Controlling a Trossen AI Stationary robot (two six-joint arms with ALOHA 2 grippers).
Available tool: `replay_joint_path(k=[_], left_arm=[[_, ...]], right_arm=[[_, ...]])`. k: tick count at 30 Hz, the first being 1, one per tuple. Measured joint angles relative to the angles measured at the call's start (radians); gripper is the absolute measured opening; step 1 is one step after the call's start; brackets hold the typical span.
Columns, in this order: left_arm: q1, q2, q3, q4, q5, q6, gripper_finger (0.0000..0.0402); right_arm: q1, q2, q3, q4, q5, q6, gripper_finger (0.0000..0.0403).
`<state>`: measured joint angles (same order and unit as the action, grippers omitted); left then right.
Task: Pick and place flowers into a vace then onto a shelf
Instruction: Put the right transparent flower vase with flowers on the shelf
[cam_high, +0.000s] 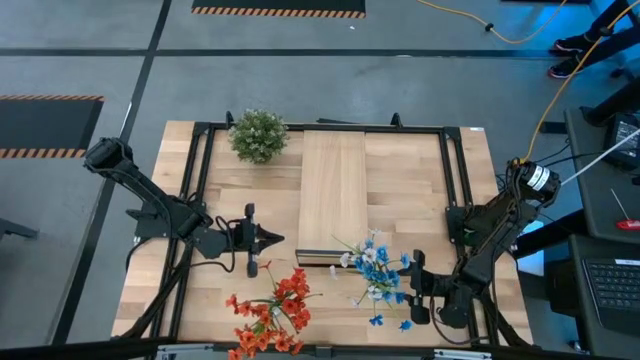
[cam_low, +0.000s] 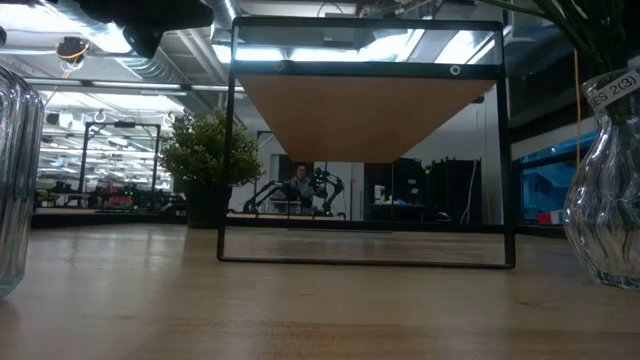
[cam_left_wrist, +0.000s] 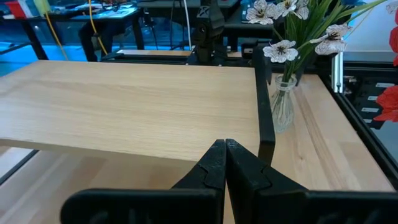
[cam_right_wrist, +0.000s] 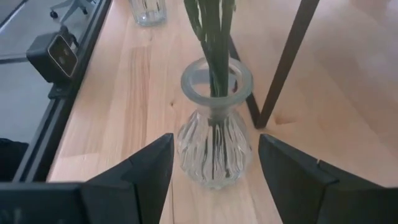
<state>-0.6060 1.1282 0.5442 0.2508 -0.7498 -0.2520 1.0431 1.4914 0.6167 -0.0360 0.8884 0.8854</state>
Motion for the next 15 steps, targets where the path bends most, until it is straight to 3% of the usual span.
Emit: replay_joint_path(k=[7, 15], left_arm=[[0.000, 0.000, 0.000, 0.000, 0.000, 0.001, 0.0003], [0.000, 0.000, 0.000, 0.000, 0.000, 0.003, 0.0003]], right_arm=[[-0.003, 0.014, 0.000, 0.056, 0.057, -0.001, 0.0237], [-0.028, 0.138, 0.000, 0.187, 0.080, -0.020, 0.0237]])
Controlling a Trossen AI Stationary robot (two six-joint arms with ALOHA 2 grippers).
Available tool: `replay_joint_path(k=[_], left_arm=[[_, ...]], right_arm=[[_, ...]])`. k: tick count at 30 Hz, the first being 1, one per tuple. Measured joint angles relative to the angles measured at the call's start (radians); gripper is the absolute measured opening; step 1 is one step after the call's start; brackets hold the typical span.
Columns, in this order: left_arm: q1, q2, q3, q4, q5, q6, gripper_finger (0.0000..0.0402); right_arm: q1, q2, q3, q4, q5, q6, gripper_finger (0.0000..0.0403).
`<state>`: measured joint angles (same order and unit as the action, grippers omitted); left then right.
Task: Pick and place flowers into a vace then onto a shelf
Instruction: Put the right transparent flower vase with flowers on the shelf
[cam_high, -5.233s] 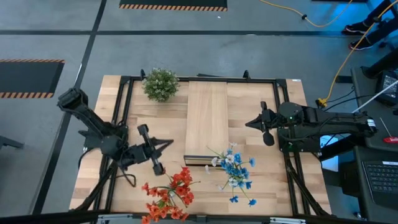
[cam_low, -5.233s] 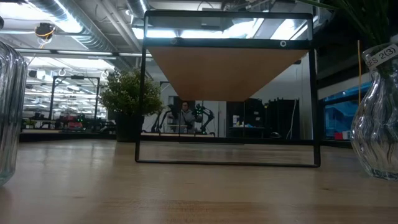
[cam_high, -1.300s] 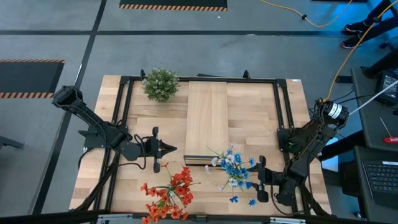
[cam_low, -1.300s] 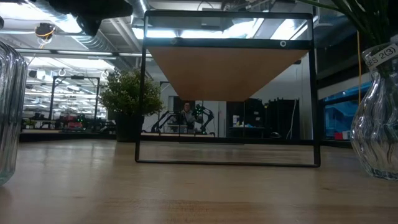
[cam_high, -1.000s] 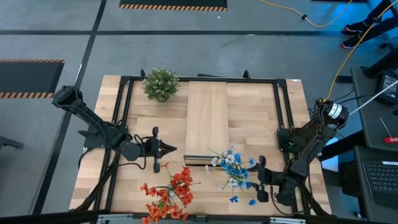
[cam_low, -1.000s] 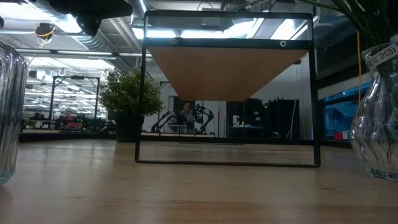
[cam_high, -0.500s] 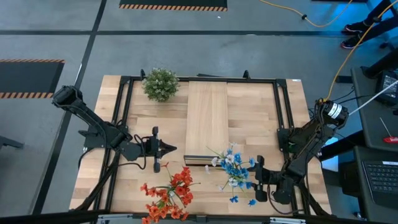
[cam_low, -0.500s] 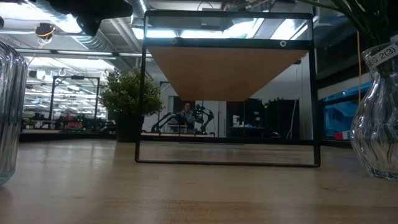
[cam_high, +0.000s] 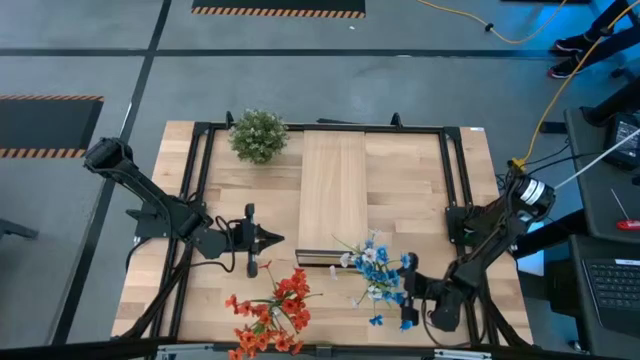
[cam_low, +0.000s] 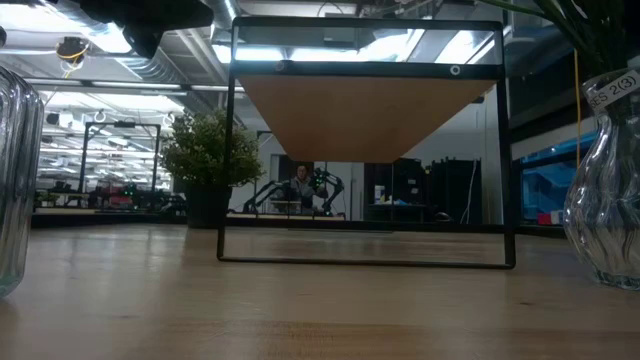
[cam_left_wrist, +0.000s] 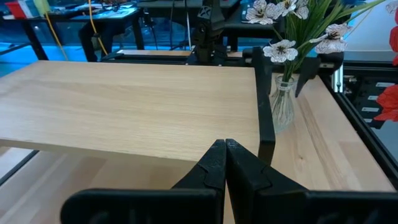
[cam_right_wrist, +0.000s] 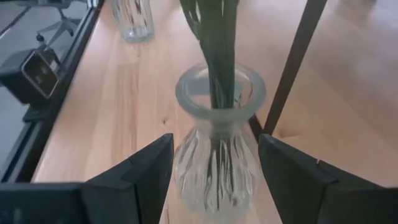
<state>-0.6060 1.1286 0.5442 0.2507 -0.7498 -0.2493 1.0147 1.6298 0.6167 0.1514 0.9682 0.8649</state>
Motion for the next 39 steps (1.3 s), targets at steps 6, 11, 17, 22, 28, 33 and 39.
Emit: replay_joint_path(k=[6, 11, 17, 22, 28, 33, 39], left_arm=[[-0.001, 0.000, 0.000, 0.000, 0.008, 0.000, 0.0003], [-0.001, 0.000, 0.000, -0.004, 0.009, 0.000, 0.0003], [-0.001, 0.000, 0.000, -0.017, 0.011, 0.000, 0.0003], [-0.001, 0.000, 0.000, -0.017, 0.011, 0.000, 0.0003], [-0.001, 0.000, 0.000, -0.017, 0.011, 0.000, 0.0003], [-0.001, 0.000, 0.000, -0.017, 0.011, 0.000, 0.0003], [-0.001, 0.000, 0.000, -0.017, 0.011, 0.000, 0.0003]], right_arm=[[-0.012, 0.048, 0.000, 0.157, 0.051, -0.117, 0.0237], [-0.012, 0.053, 0.000, 0.189, 0.069, -0.148, 0.0237], [-0.012, 0.053, 0.000, 0.178, 0.070, -0.141, 0.0235], [-0.012, 0.053, 0.000, 0.168, 0.081, -0.137, 0.0207], [-0.012, 0.053, 0.000, 0.168, 0.085, -0.137, 0.0146], [-0.011, 0.053, 0.000, 0.168, 0.084, -0.131, 0.0106], [-0.011, 0.053, 0.000, 0.168, 0.085, -0.120, 0.0101]])
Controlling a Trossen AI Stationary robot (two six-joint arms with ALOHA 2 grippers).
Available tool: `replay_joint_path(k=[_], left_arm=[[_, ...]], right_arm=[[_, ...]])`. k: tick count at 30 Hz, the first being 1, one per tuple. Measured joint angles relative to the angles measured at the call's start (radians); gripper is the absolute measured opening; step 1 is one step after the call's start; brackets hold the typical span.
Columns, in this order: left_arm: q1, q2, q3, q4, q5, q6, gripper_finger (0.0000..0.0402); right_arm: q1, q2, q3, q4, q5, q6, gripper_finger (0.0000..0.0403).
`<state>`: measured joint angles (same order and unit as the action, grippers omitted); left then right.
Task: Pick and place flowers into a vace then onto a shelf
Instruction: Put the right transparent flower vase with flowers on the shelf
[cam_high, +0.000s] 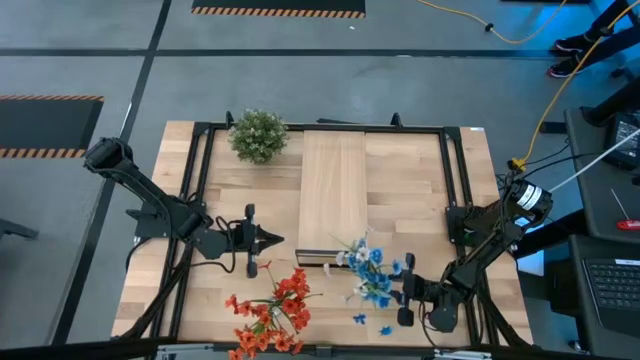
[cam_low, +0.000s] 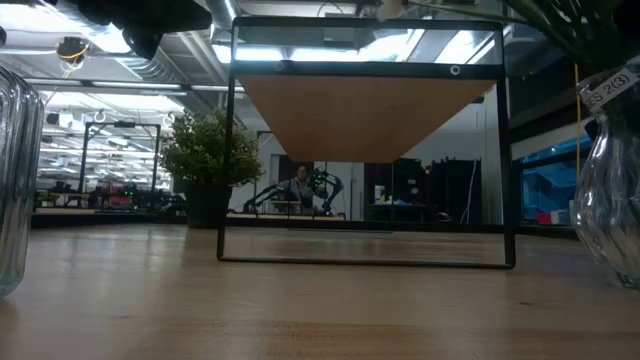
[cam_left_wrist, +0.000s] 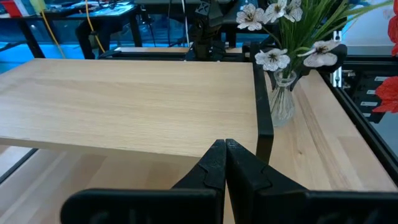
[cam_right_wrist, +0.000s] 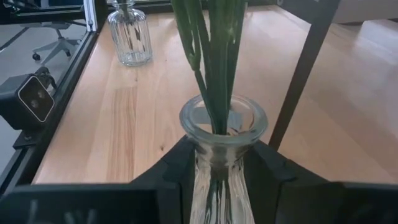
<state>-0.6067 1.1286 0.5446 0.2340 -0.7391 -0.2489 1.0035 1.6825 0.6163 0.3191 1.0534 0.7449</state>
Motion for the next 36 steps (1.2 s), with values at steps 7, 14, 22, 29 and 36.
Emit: replay_joint_path(k=[7, 14, 22, 29, 36], left_arm=[[0.000, 0.000, 0.000, 0.000, 0.000, 0.000, 0.0003], [0.000, 0.000, 0.000, -0.002, 0.000, 0.000, 0.0003], [0.000, 0.000, 0.000, -0.003, 0.000, 0.000, 0.0003], [0.000, 0.000, 0.000, -0.003, 0.000, 0.000, 0.0003], [0.000, 0.000, 0.000, -0.007, -0.004, 0.000, 0.0003]], right_arm=[[0.003, 0.000, 0.000, 0.029, 0.058, -0.012, 0.0101], [0.031, -0.017, 0.000, 0.034, 0.074, -0.027, 0.0101], [0.077, -0.144, 0.000, 0.017, 0.097, -0.151, 0.0101], [0.070, -0.289, 0.000, -0.180, 0.085, -0.129, 0.0101], [0.032, -0.485, 0.000, -0.288, 0.052, -0.237, 0.0101]])
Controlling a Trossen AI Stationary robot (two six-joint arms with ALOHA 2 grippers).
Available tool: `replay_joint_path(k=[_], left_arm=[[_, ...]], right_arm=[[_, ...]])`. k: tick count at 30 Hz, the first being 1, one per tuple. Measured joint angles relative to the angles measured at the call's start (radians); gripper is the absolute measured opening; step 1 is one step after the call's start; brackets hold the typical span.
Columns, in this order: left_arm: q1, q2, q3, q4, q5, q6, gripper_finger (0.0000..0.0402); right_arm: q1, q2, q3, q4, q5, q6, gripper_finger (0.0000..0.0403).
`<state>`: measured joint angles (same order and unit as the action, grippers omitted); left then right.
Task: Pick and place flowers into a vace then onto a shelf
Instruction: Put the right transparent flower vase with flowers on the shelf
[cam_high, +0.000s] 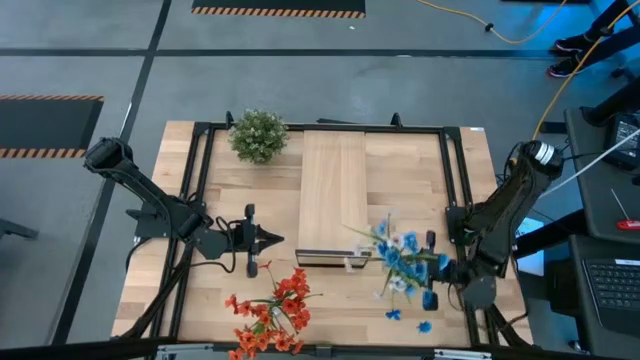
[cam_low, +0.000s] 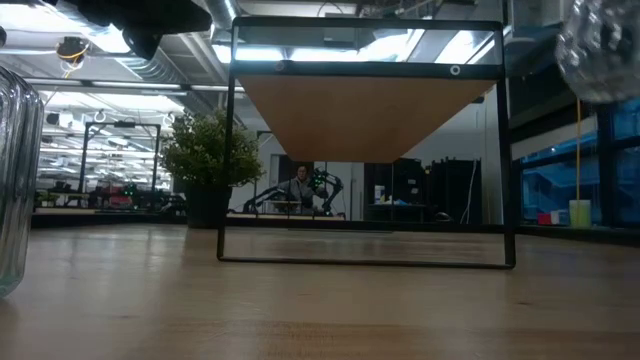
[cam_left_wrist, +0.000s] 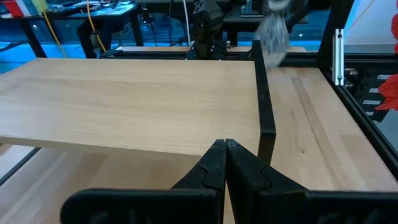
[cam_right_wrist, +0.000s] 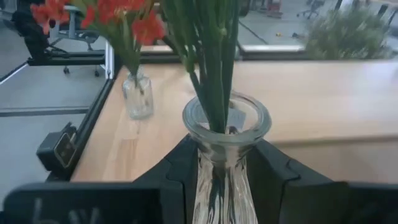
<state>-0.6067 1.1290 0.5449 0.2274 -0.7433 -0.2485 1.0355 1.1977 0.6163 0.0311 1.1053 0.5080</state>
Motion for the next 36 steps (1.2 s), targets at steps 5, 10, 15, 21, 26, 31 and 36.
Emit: replay_joint_path(k=[5, 10, 15, 21, 26, 31, 36], left_arm=[[0.001, 0.000, 0.000, -0.001, -0.080, 0.045, 0.0003], [0.057, -0.018, 0.000, 0.000, -0.127, 0.086, 0.0003], [0.158, -0.020, 0.000, 0.000, -0.014, 0.130, 0.0003], [0.266, -0.020, 0.000, 0.014, -0.024, 0.171, 0.0003], [0.316, -0.021, 0.000, 0.023, -0.022, 0.178, 0.0003], [0.342, -0.021, 0.000, 0.052, -0.021, 0.221, 0.0003], [0.360, -0.021, 0.000, 0.090, -0.021, 0.264, 0.0003]], right_arm=[[-0.072, -0.165, 0.000, -0.057, -0.054, -0.143, 0.0101], [-0.201, -0.333, 0.000, -0.061, -0.196, -0.354, 0.0101], [-0.344, -0.443, 0.000, -0.064, -0.333, -0.517, 0.0101], [-0.495, -0.473, 0.000, -0.060, -0.485, -0.577, 0.0101], [-0.620, -0.472, 0.000, -0.044, -0.615, -0.610, 0.0101], [-0.779, -0.472, 0.000, -0.029, -0.788, -0.652, 0.0101], [-0.971, -0.451, 0.000, 0.017, -1.020, -0.678, 0.0101]])
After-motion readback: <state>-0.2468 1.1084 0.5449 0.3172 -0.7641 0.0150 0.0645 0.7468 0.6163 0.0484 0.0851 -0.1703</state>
